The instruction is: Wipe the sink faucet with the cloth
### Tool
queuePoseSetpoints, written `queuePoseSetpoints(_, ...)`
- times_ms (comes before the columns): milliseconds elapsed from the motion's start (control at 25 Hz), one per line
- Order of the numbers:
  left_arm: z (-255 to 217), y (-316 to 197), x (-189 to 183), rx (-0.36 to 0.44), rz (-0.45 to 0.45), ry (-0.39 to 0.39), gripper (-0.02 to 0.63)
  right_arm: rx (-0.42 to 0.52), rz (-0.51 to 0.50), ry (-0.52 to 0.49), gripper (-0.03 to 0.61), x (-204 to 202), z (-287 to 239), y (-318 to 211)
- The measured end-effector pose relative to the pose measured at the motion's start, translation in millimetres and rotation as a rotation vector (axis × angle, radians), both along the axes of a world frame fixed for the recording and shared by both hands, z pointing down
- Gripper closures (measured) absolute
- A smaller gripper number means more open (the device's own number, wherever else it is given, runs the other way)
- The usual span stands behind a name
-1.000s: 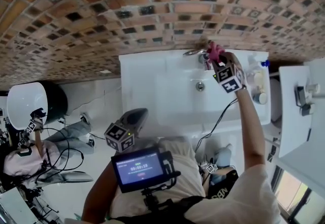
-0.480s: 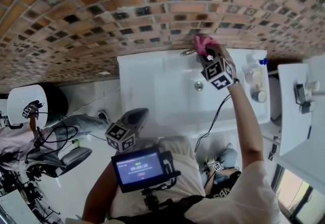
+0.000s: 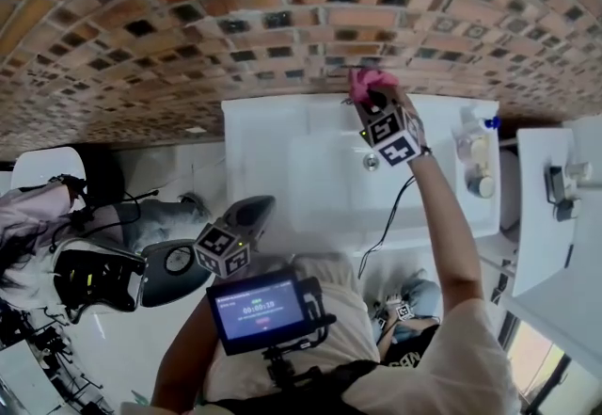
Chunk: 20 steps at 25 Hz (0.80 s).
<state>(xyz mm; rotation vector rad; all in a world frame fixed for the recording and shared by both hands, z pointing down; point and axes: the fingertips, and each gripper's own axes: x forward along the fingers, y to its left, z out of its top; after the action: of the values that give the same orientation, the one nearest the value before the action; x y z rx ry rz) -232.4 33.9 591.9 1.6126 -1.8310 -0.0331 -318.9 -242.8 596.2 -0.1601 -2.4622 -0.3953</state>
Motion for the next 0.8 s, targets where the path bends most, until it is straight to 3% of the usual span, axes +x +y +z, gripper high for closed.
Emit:
queuePoseSetpoints(160,-1,2,-6,0.004,-0.014,-0.002,0.614,0.075,-0.046,0.044,0.525,-3,11,20)
queuePoseSetpoints(400,-3,6,-12,0.010,-0.033,-0.006,0.614,0.379,-0.113,0.163,0.526,-8,38,52)
queuePoseSetpoints(480,-3,8,-15,0.012,-0.038,-0.006,0.614,0.441,-0.122,0.208,0.526,-8,60,61)
queuePoseSetpoints(640,2,14,-18,0.016,-0.040,0.001,0.614,0.343,-0.018,0.275,0.525,-8,117,71)
queuePoseSetpoints(800,3,20,-16,0.005,-0.038,0.011,0.614,0.074,0.056,0.305,0.525,7,146,106)
